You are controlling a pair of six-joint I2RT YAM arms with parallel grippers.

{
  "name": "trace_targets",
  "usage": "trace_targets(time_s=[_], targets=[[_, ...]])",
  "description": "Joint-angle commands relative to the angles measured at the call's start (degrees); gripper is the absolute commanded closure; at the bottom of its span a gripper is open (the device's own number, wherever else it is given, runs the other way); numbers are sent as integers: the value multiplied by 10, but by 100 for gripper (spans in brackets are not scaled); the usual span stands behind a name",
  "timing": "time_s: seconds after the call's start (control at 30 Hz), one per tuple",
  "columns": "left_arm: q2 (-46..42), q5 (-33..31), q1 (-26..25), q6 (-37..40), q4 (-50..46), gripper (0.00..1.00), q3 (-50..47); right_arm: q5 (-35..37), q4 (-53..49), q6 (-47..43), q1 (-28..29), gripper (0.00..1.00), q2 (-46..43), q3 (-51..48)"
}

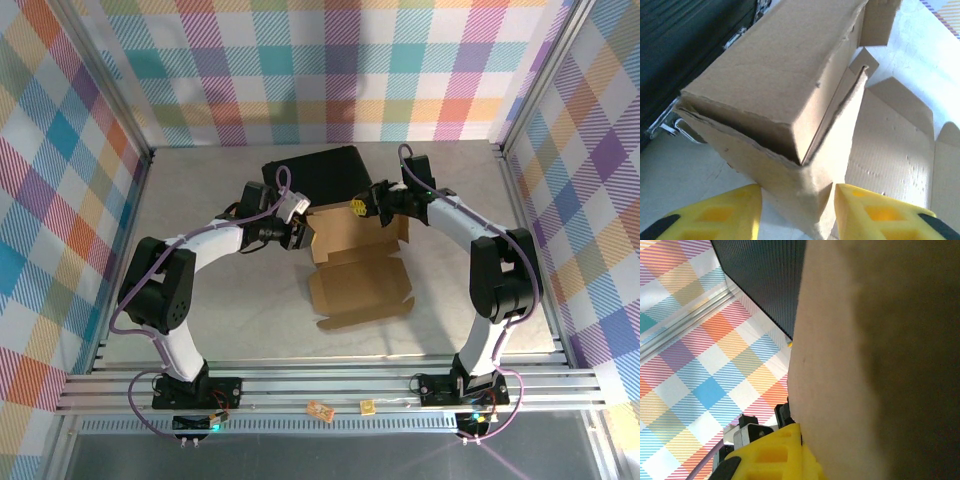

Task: Fold the paper box

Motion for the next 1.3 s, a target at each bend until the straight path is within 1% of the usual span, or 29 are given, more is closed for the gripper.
trace_targets(time_s=[0.0, 0.07, 0.17, 0.27, 0.4, 0.5, 0.6, 0.7, 0.87, 0.93, 1.0, 1.07, 1.13, 1.2, 1.23, 1.27], targets=[[-17, 0, -7, -39, 42, 54, -13, -10, 0, -5, 4, 100, 4, 4], [-20, 3, -7, -53, 34, 53, -12, -9, 0, -5, 4, 100, 2, 2], [-24, 6, -7, -53, 8, 53, -10, -8, 0, -5, 4, 100, 0, -2], [-38, -2, -7, -53, 6, 53, -25, -7, 15, -3, 4, 100, -3, -11], [-54, -12, -7, -54, -5, 51, -34, 4, 54, -15, 5, 100, -22, -37], [-67, -27, -7, -63, -6, 50, -47, 9, 89, -27, 5, 100, -44, -75], [-83, -35, -9, -76, -5, 48, -61, 12, 164, -18, 5, 100, -63, -121], [-101, -52, -13, -87, -5, 48, -75, 13, 205, -21, 7, 100, -62, -131], [-128, -104, -13, -104, -5, 48, -83, 17, 332, 12, 16, 100, -14, -94], [-130, -125, -13, -105, -9, 47, -76, 11, 344, 7, 20, 100, 8, -59], [-134, -170, -12, -113, -10, 47, -73, 5, 355, -1, 21, 100, 27, -35], [-139, -207, -8, -127, 0, 46, -77, 0, 391, 1, 21, 100, 38, -32], [-143, -210, 0, -149, 12, 46, -80, -12, 377, 0, 20, 100, 47, -22], [-141, -187, 8, -175, 12, 48, -77, -18, 304, -20, 20, 100, 35, -15], [-138, -176, 10, -190, 6, 48, -72, 1, 221, -44, 20, 100, 14, -15], [-136, -171, 10, -207, -7, 49, -64, 31, 99, -73, 20, 100, -8, -8]])
